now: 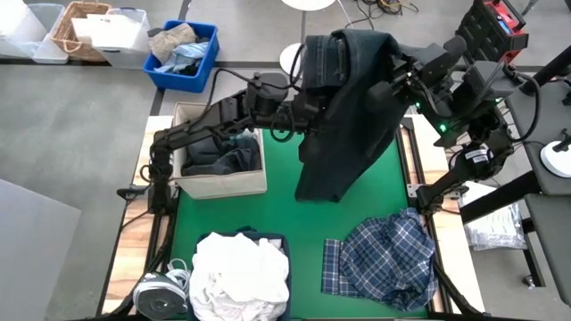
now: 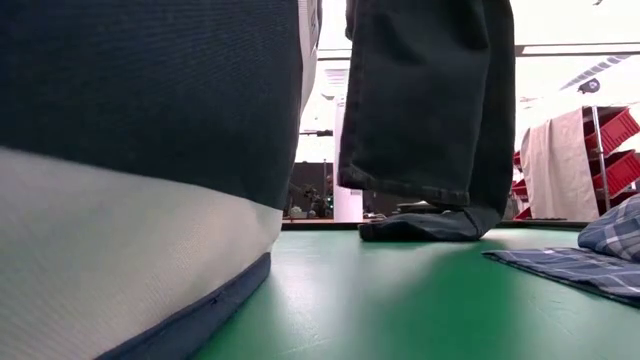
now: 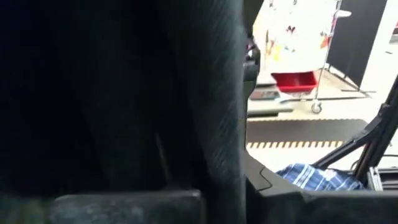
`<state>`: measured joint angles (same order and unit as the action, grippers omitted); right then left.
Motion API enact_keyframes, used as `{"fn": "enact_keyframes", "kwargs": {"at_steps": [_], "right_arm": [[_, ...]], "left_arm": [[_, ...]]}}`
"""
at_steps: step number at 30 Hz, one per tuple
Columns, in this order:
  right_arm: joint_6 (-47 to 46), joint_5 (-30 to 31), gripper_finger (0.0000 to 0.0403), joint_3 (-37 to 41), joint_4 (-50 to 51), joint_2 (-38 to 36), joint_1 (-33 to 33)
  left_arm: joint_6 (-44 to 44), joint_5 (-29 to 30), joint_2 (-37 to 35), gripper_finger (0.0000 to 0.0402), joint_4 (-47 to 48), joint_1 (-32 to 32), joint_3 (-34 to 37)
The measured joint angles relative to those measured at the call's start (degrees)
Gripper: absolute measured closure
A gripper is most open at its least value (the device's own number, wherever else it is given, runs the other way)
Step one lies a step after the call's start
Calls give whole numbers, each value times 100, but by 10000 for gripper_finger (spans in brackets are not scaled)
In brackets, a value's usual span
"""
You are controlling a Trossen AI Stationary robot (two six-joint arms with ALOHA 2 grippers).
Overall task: Sort clothes
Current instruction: Put the dark long pants into the white laundry organizer
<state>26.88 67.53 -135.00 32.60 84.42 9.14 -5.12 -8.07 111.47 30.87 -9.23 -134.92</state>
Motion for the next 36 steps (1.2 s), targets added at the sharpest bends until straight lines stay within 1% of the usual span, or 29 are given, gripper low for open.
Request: {"fn": "enact_keyframes", "kwargs": {"at_steps": [3, 5, 10, 13, 16, 18, 20, 22, 24, 26, 28, 31, 32, 33, 36], "right_arm": [[1, -2, 393, 0, 4, 0, 1], [64, -8, 393, 0, 25, -27, 11], [60, -88, 393, 7, 50, -304, 276], [-319, -424, 393, 3, 57, -582, 451], [-825, -1055, 393, -7, 226, -788, 533], [-1174, -1492, 393, -7, 411, -888, 539], [-1481, -1775, 393, -3, 602, -941, 539], [-1649, -1873, 393, 4, 720, -964, 539], [-1711, -1877, 393, 4, 755, -967, 539], [-1736, -1866, 393, 4, 769, -968, 539], [-1732, -1847, 393, 2, 751, -943, 536], [-1736, -1850, 393, 2, 753, -882, 536], [-1735, -1856, 393, 2, 772, -862, 536], [-1736, -1853, 393, 2, 785, -837, 536], [-1745, -1860, 393, 4, 778, -815, 536]], "left_arm": [[-85, -3, -51, 399, -13, 21, -1], [13, 60, -81, 395, 142, 21, -1], [103, 144, -289, 366, 1155, 22, -1], [-4, 140, -434, 348, 1760, 36, -1], [-92, 214, -509, 332, 2074, 41, -1], [-141, 347, -574, 323, 1952, 36, 8], [-256, 553, -695, 314, 1476, 38, 10], [-346, 700, -840, 304, 846, 42, 3], [-399, 710, -913, 291, 381, 41, -13], [-440, 710, -945, 273, 266, 41, -12], [-442, 673, -944, 249, 293, 43, 0], [-399, 229, -917, 203, 295, 41, 8], [-394, 167, -904, 187, 237, 54, 6], [-394, 207, -869, 172, 156, 72, 3], [-392, 705, -695, 131, -146, 98, 1]]}}
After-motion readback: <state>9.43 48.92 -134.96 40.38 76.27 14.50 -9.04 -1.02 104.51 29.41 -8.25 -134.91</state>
